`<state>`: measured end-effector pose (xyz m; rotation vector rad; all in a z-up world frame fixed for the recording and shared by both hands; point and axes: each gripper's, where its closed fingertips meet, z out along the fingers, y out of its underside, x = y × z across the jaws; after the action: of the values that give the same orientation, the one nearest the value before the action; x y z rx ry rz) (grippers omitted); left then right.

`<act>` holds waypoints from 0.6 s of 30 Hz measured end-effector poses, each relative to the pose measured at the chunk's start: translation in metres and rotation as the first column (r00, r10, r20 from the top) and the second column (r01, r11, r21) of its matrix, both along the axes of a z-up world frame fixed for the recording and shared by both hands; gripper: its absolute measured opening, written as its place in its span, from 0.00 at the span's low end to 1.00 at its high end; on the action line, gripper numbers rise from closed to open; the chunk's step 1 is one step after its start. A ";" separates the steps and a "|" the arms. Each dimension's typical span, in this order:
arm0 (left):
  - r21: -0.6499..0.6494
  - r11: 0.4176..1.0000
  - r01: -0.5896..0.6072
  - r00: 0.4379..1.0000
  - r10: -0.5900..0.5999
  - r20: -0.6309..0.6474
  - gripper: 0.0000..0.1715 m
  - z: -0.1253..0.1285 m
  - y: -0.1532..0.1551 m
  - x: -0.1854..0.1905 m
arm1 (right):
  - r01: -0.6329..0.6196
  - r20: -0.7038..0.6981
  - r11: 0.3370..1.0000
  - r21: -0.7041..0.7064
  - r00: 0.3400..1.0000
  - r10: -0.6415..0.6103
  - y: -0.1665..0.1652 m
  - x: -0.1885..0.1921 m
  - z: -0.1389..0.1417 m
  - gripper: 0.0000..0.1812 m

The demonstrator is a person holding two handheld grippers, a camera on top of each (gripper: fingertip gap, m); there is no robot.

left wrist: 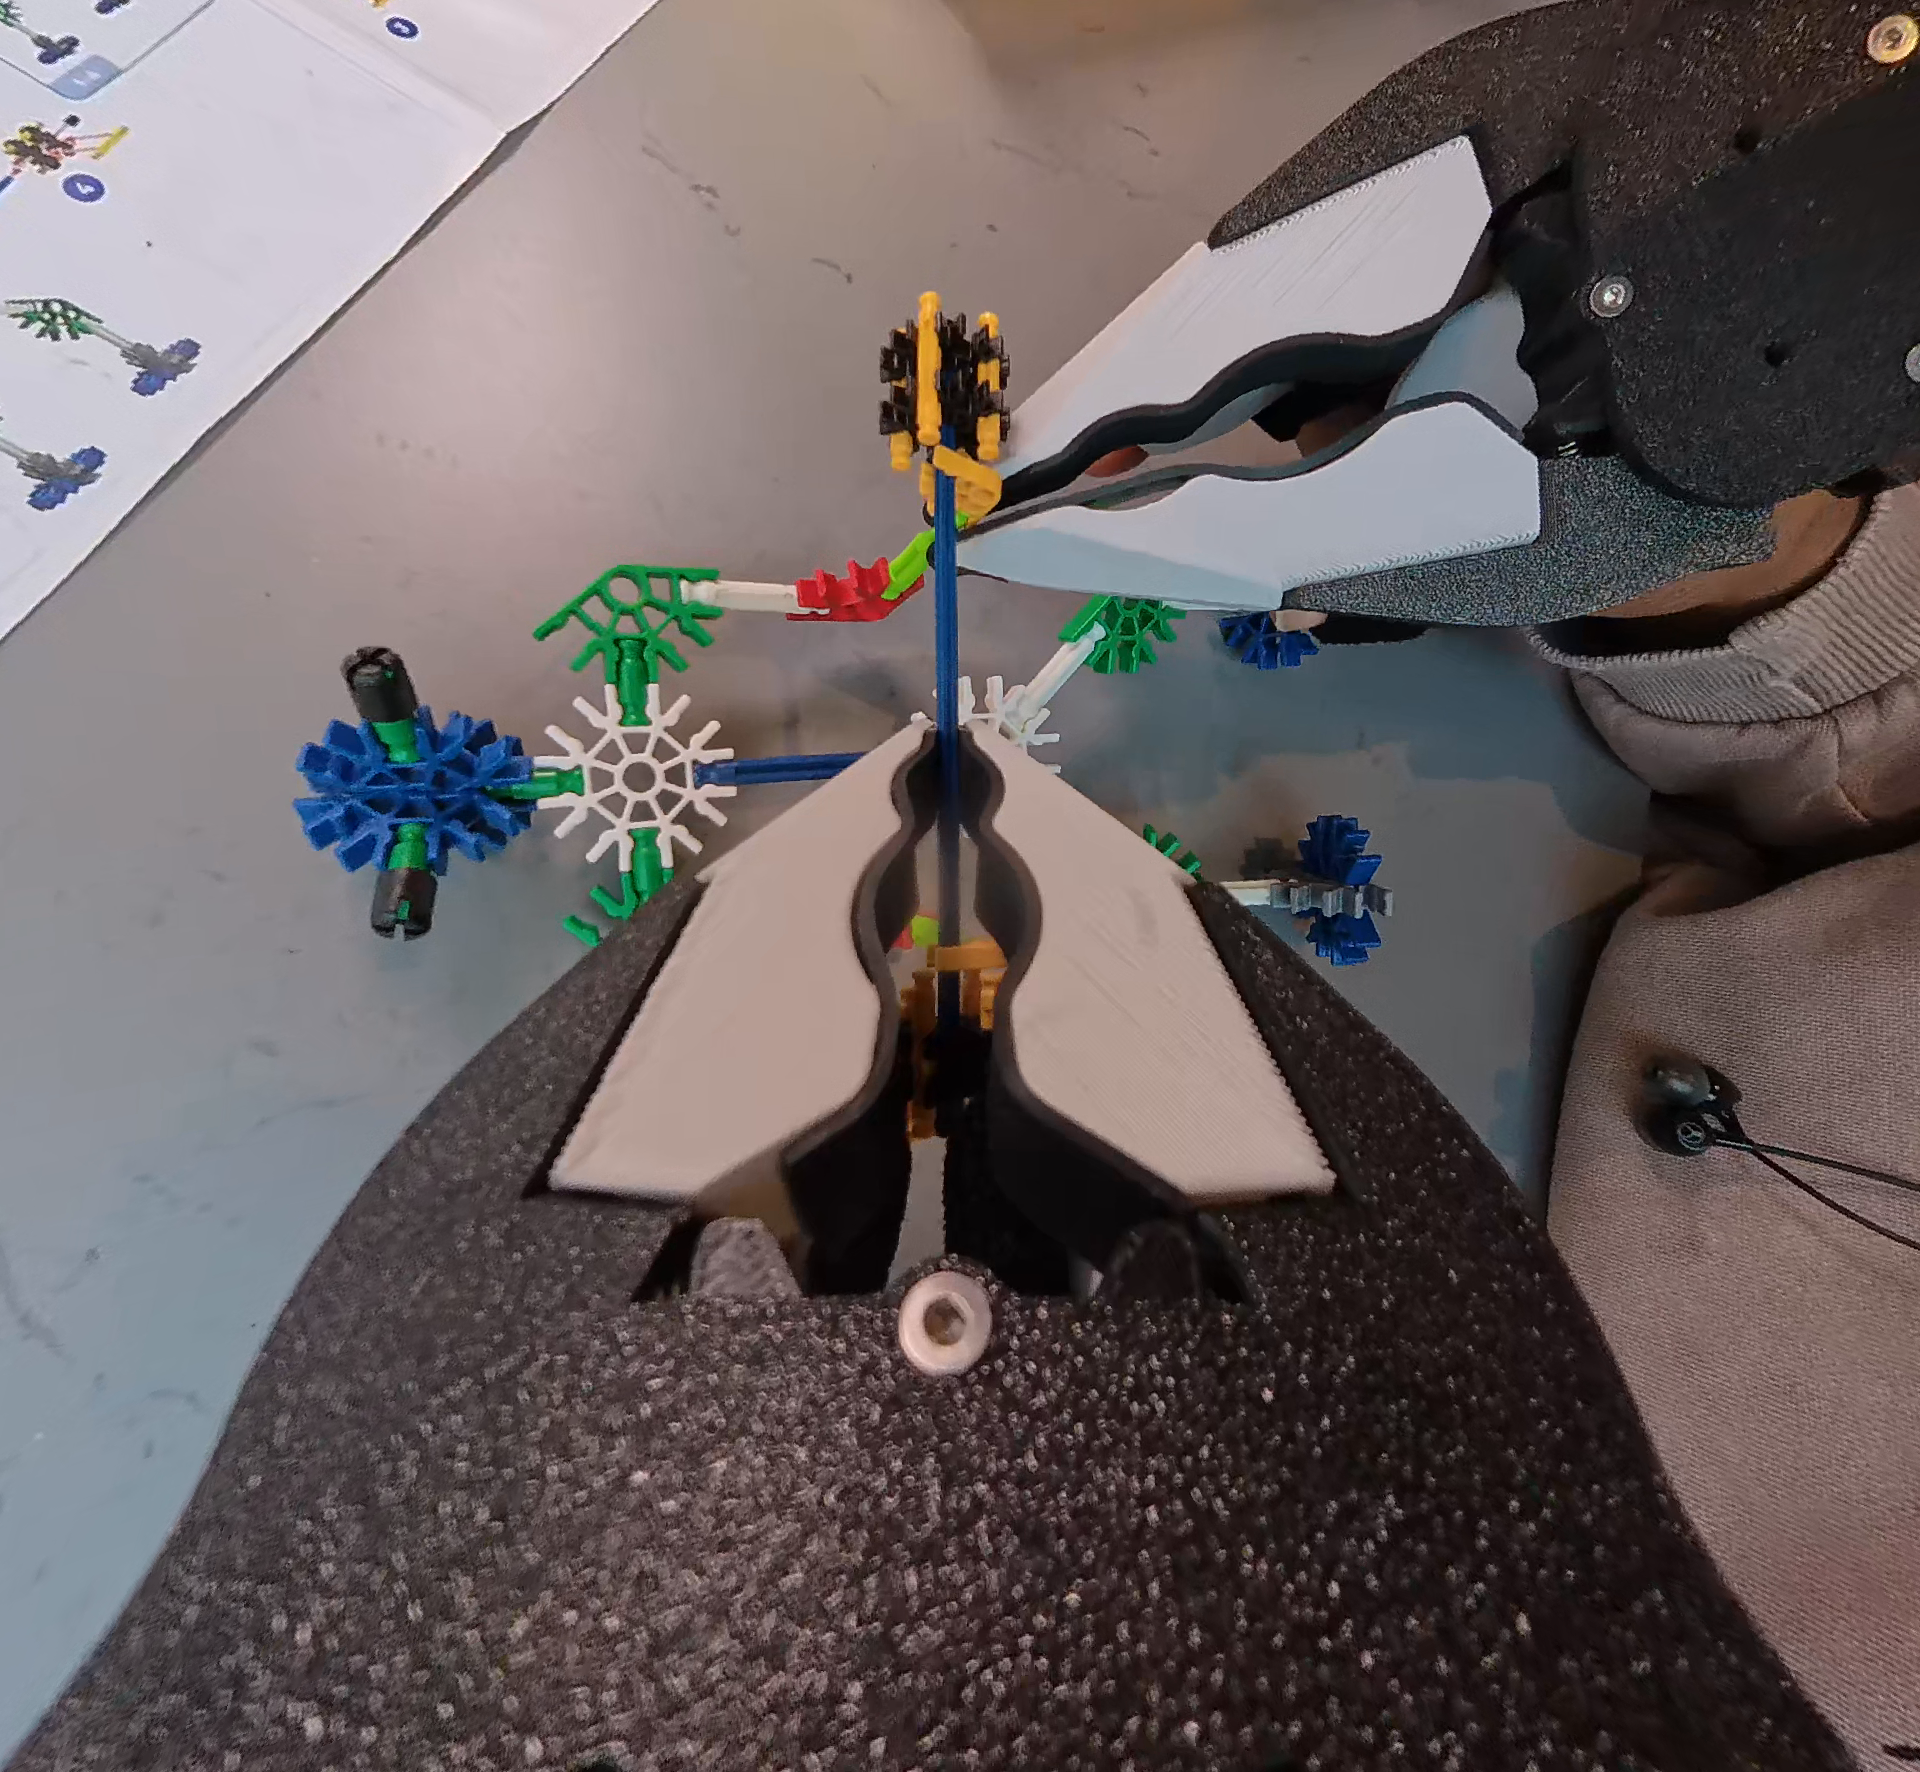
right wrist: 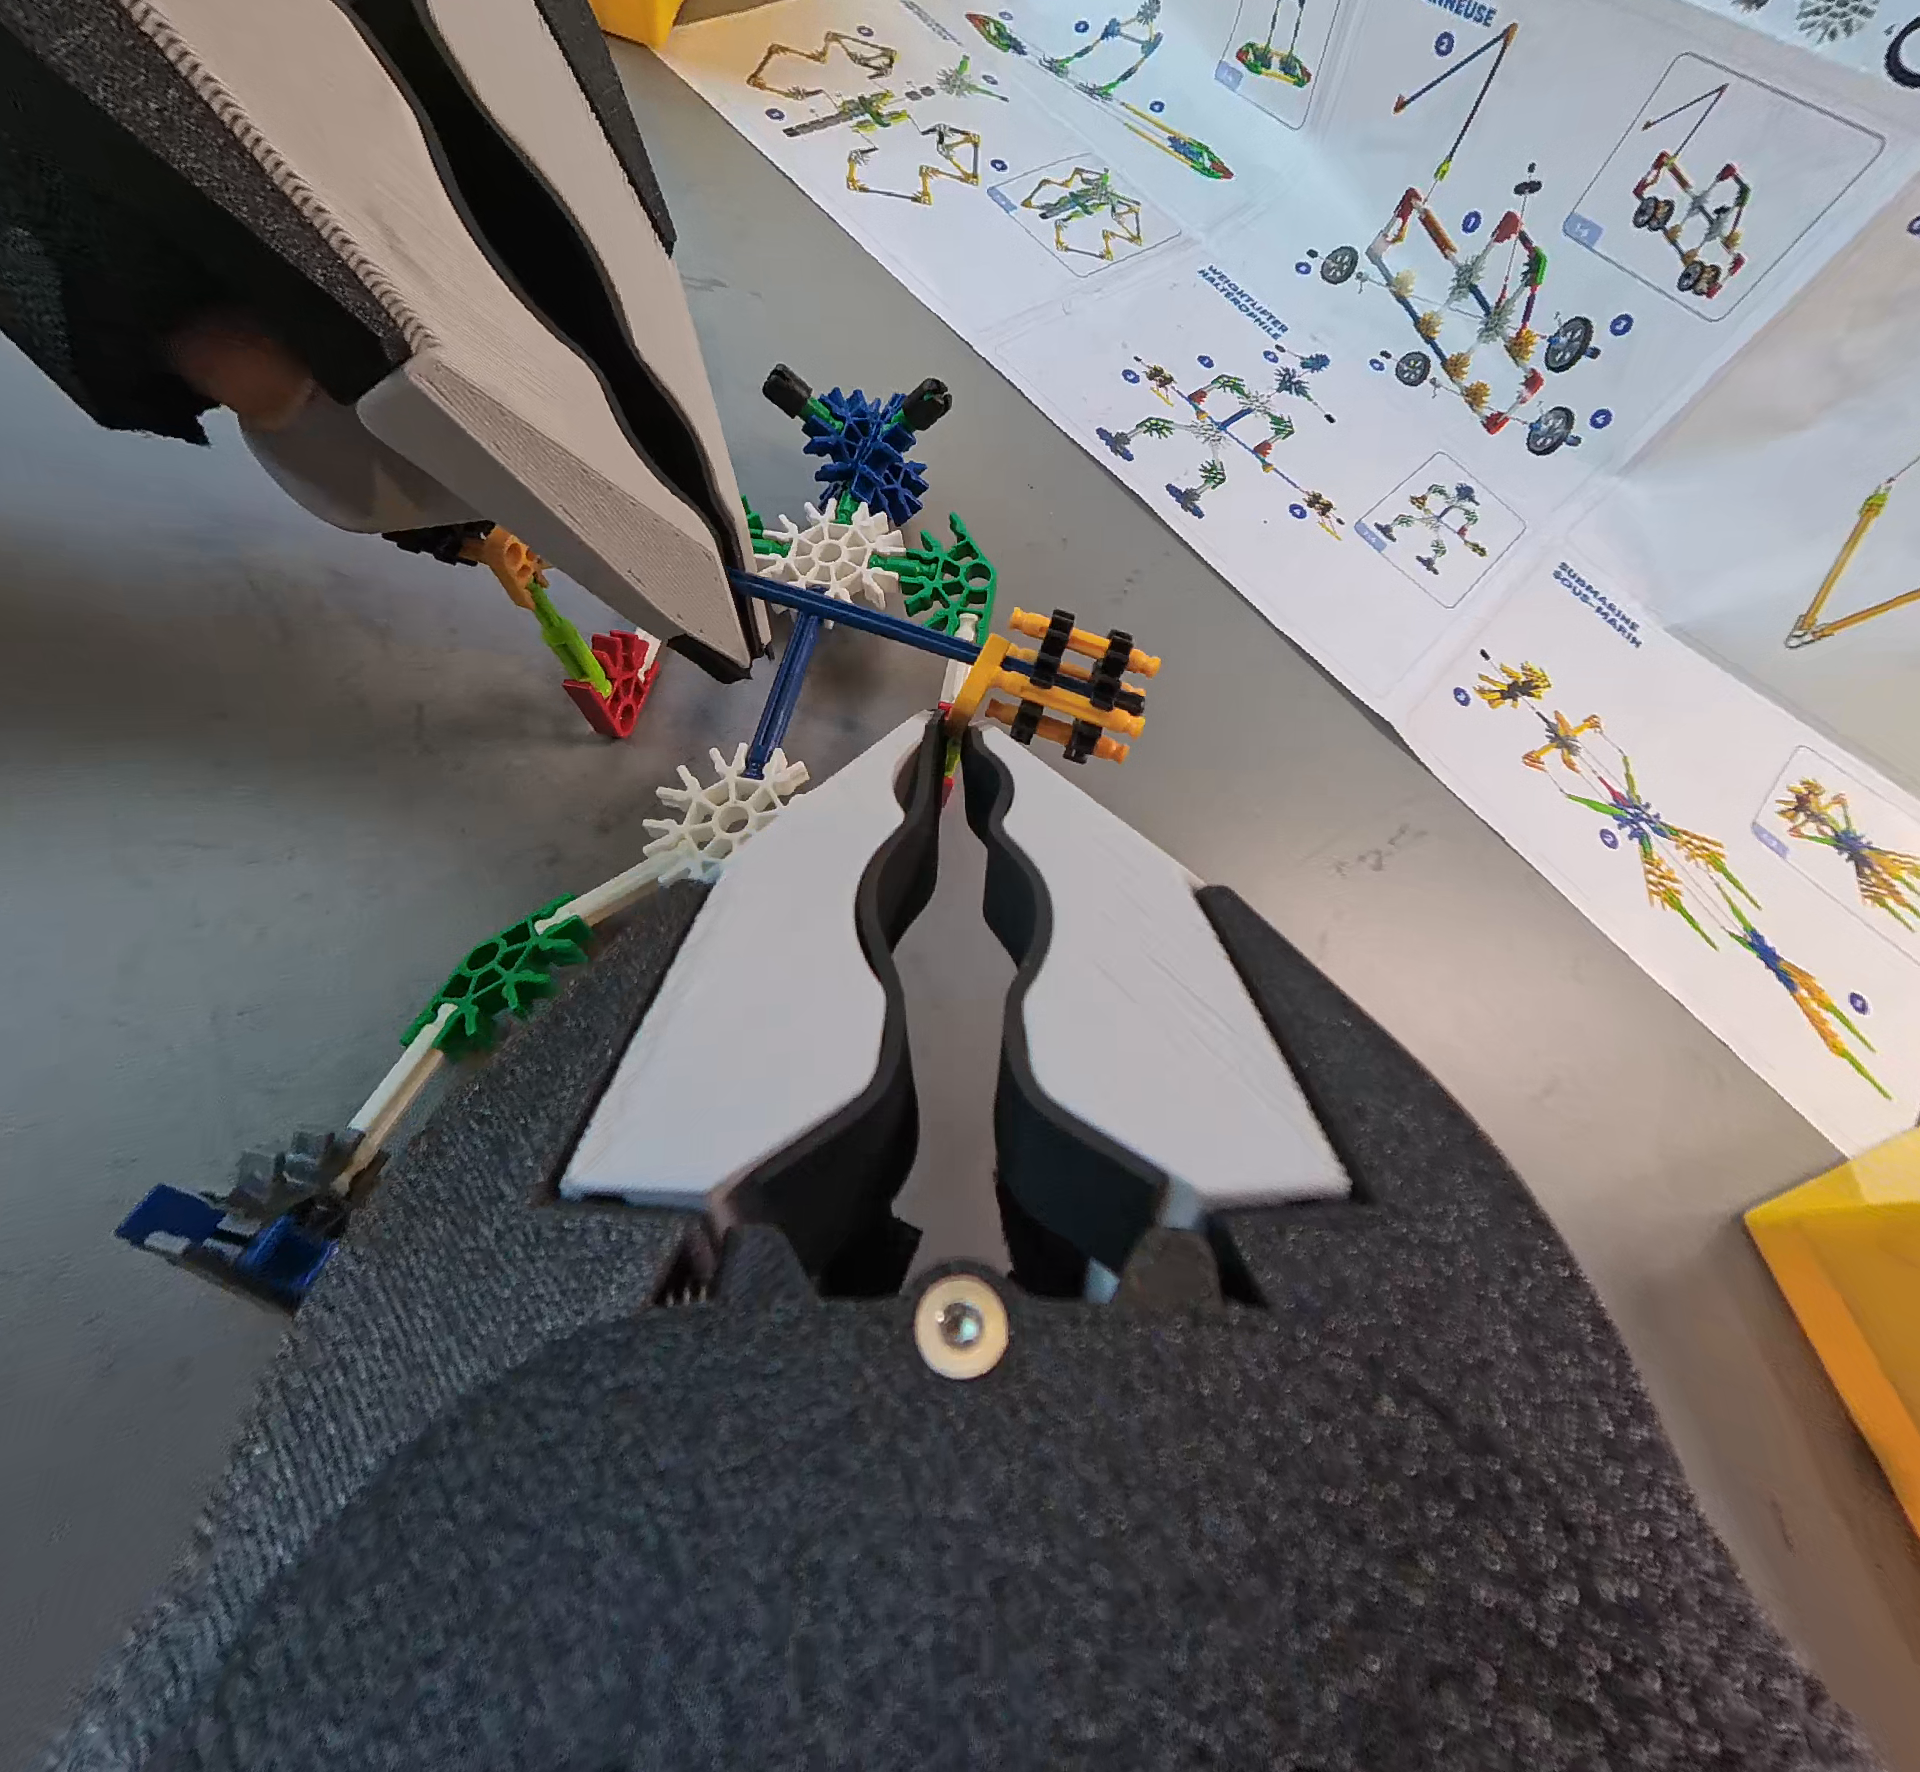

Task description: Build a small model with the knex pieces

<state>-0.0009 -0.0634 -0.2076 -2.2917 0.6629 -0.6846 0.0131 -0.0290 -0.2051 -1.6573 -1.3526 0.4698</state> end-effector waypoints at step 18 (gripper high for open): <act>0.010 0.999 0.046 0.998 -0.046 -0.039 0.00 0.001 -0.009 0.004 | 0.027 -0.133 0.999 -0.019 0.991 -0.029 -0.002 -0.002 0.013 0.01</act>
<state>0.0029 -0.0719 -0.2062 -2.2907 0.7382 -0.6575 0.0111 -0.0309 -0.1926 -1.6272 -1.2291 0.5665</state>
